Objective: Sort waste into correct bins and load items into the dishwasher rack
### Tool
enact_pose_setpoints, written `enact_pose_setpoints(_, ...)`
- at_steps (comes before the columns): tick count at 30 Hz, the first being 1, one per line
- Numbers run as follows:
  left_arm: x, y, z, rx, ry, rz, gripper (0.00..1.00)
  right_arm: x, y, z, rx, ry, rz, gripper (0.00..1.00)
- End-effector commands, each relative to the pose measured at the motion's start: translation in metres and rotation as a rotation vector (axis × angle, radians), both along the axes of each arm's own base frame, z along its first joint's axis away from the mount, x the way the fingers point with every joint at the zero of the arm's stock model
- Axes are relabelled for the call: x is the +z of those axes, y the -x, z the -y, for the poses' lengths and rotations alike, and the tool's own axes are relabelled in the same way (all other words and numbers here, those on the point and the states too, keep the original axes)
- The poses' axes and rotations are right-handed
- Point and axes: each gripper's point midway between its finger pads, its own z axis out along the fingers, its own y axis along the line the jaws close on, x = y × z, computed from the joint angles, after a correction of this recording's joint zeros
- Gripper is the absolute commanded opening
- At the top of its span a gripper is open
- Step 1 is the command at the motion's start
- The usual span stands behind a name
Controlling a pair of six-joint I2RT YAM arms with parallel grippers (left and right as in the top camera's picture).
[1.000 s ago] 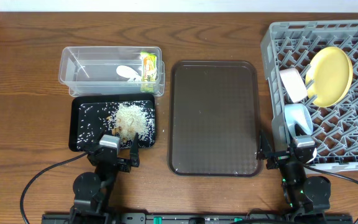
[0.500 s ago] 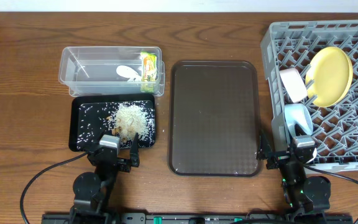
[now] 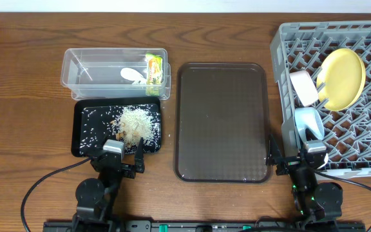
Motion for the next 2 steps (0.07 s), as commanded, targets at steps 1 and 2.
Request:
enact_pose_setpoints(1, -0.012, 0.0, 0.0009, -0.009, -0.01, -0.022, 0.94, -0.001, -0.0008, 0.0056, -0.027, -0.011, -0.001, 0.99)
enact_pose_setpoints(2, -0.012, 0.0, 0.0009, -0.009, -0.01, -0.022, 0.94, -0.0011, -0.0008, 0.0056, -0.027, -0.011, -0.002, 0.99)
